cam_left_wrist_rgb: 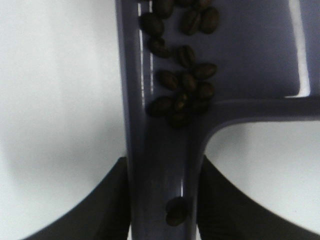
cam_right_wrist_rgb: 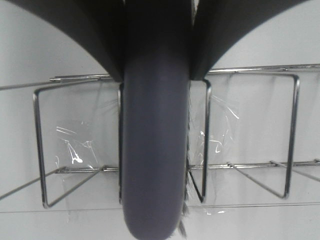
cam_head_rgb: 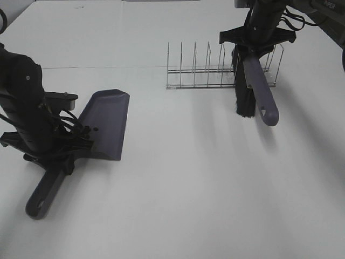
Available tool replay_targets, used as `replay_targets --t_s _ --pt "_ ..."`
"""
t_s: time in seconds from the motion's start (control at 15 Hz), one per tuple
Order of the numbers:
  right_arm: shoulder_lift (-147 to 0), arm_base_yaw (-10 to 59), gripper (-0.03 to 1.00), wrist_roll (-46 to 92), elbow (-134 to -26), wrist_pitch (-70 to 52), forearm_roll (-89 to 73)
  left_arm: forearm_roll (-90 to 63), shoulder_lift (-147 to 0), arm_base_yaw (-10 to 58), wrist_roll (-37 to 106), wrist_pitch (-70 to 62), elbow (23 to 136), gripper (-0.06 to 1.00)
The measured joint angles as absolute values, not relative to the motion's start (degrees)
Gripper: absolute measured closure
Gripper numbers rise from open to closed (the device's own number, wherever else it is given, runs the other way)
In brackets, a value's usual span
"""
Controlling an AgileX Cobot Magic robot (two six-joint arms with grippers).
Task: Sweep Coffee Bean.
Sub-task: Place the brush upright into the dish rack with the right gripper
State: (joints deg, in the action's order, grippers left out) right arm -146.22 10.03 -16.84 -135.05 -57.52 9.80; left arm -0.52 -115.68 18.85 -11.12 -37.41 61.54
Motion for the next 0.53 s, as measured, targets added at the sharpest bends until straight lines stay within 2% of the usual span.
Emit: replay_targets --t_s 0.27,0.47,0.53 --pt "-146.2 10.1 0.64 -17.4 -135.0 -57.0 9.9 -0.5 -115.7 18.9 -11.1 -37.4 61.5 0.59" --pt "-146.2 9.6 0.36 -17.7 -135.0 -55.8 11.7 -0.5 -115.7 18.9 -11.1 -37.4 61.5 0.59" --pt "-146.2 9.5 0.31 -17.7 -135.0 -55.7 11.7 -0.5 -115.7 18.9 -11.1 -37.4 61.5 0.59"
